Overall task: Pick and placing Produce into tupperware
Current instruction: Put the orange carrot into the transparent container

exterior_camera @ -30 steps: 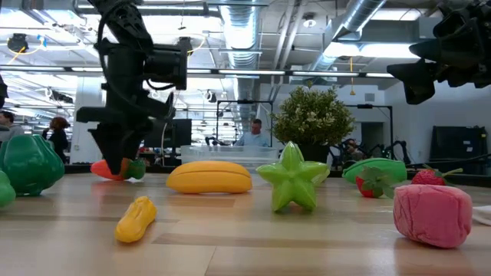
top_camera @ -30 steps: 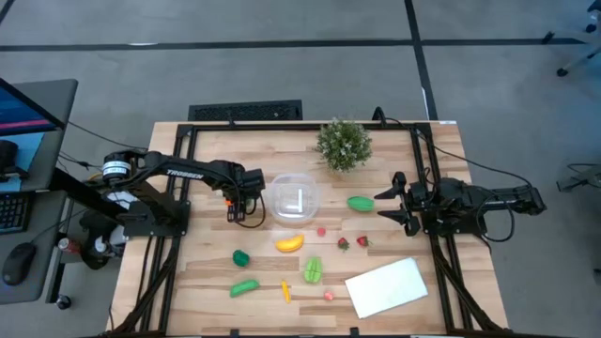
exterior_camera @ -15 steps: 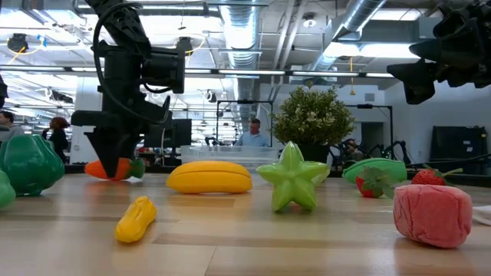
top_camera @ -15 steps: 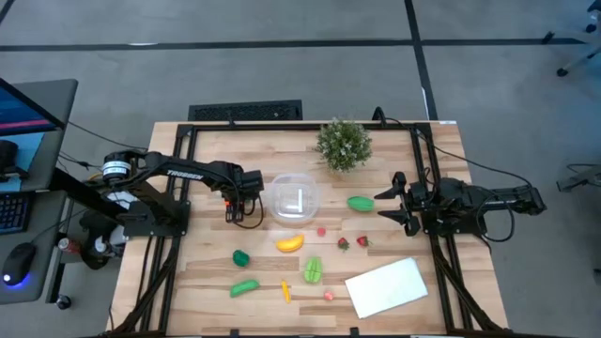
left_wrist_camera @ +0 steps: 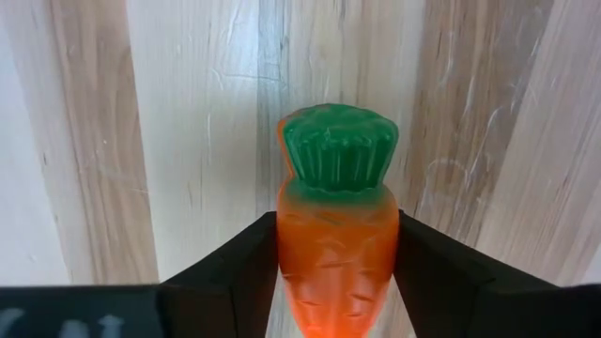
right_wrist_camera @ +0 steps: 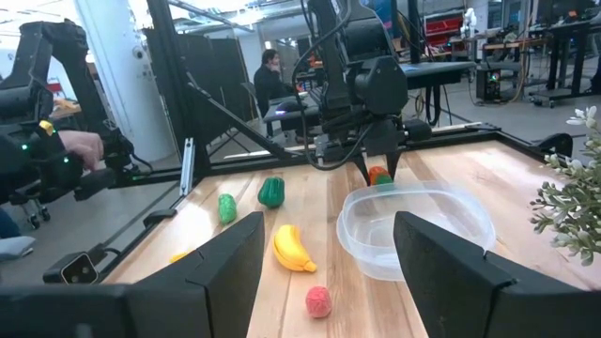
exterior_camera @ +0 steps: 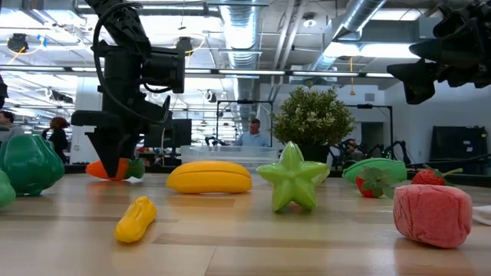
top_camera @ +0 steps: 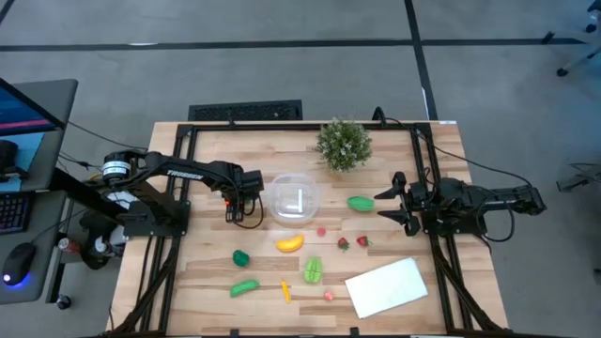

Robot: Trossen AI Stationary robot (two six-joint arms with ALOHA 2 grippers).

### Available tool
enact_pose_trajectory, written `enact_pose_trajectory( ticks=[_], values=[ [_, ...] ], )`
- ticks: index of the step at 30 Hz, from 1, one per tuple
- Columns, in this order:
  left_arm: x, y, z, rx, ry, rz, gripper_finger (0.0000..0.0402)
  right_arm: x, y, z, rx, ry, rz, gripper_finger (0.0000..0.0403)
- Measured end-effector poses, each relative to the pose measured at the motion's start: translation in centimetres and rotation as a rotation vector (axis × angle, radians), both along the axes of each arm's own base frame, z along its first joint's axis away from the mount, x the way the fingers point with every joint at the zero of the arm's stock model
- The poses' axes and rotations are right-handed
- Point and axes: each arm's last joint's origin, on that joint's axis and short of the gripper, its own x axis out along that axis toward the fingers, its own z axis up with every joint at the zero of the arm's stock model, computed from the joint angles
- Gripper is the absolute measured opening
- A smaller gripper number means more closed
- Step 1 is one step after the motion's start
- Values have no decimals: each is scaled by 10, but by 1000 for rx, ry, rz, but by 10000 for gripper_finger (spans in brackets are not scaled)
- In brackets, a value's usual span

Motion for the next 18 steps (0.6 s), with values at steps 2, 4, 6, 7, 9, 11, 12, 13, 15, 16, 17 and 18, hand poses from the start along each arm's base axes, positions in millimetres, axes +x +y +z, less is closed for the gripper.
enact_pose_trajectory(
  ticks=[2, 4, 6, 7, 9, 11, 12, 13, 15, 16, 17, 18],
  values=[
    [0, 0, 0, 0, 0, 0, 175, 0, 0, 0, 0, 0, 0, 232],
    [0, 0, 0, 0, 0, 0, 170, 0, 0, 0, 0, 0, 0, 232],
    [0, 0, 0, 0, 1, 1, 167, 0, 0, 0, 0, 0, 0, 232],
    [0, 0, 0, 0, 1, 1, 167, 0, 0, 0, 0, 0, 0, 232],
    [0, 0, 0, 0, 1, 2, 168, 0, 0, 0, 0, 0, 0, 232],
    [0, 0, 0, -1, 5, 8, 171, 0, 0, 0, 0, 0, 0, 232],
    [-1, 0, 1, -3, 13, 9, 172, 0, 0, 0, 0, 0, 0, 232],
    [-1, 0, 3, -5, 22, 14, 172, 0, 0, 0, 0, 0, 0, 232],
    [1, 0, 6, -3, 22, 19, 172, 0, 0, 0, 0, 0, 0, 232],
    [2, 1, 8, -2, 19, 22, 172, 0, 0, 0, 0, 0, 0, 232],
    [3, 1, 11, -1, 19, 23, 173, 0, 0, 0, 0, 0, 0, 232],
    [5, 1, 13, 0, 19, 23, 173, 0, 0, 0, 0, 0, 0, 232]
  ],
)
